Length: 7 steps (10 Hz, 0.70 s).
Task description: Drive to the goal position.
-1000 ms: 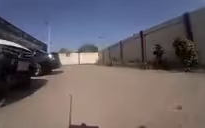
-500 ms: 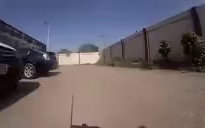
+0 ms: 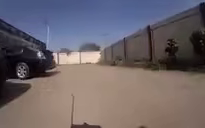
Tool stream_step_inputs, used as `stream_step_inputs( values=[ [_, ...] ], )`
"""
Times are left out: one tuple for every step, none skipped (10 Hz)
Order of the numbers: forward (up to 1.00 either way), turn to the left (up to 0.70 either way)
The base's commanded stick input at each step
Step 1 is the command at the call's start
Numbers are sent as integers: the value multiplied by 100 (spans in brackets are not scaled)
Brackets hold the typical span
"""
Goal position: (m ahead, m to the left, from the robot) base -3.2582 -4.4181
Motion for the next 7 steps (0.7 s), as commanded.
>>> stream_step_inputs(
  values=[
    [100, 0],
    [100, 0],
    [100, 0],
    [100, 0],
    [100, 0],
    [100, 0],
    [100, 13]
  ],
)
